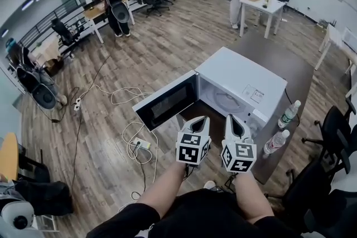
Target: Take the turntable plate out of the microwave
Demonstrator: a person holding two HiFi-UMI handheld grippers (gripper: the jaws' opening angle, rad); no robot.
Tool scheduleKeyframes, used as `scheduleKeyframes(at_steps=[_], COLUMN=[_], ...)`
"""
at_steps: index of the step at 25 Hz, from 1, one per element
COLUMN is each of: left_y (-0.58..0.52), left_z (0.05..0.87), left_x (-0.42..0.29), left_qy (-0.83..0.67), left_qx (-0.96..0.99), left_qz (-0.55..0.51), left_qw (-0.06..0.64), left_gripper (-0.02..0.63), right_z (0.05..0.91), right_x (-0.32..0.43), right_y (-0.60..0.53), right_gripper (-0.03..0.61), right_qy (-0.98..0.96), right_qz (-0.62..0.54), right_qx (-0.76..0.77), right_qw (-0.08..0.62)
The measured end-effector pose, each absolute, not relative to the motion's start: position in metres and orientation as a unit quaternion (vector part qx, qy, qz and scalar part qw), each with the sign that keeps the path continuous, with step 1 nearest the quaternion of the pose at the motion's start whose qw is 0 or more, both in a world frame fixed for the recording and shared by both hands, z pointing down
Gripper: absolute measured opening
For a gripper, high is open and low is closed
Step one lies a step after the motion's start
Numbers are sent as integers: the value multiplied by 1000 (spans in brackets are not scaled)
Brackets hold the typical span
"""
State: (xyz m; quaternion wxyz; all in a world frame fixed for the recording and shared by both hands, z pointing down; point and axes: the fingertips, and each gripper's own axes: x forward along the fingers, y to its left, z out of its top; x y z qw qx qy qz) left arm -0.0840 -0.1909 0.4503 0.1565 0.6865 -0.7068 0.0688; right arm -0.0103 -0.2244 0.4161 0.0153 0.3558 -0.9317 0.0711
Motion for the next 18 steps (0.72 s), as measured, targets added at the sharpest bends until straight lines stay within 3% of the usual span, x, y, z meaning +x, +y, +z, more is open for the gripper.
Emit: scheduleKeyframes(at_steps=[18], left_y=[-271], left_z=[511], left_x=[-133], left_qy=[-707], left_qx=[663], left_qz=[52], left_qw=[242], left_gripper=[8], right_z=[454], right_x=[-54], right_y=[-294], right_gripper=[9], right_qy=[-936], right_qz=[90], right_qx=[336], right_qw=[57])
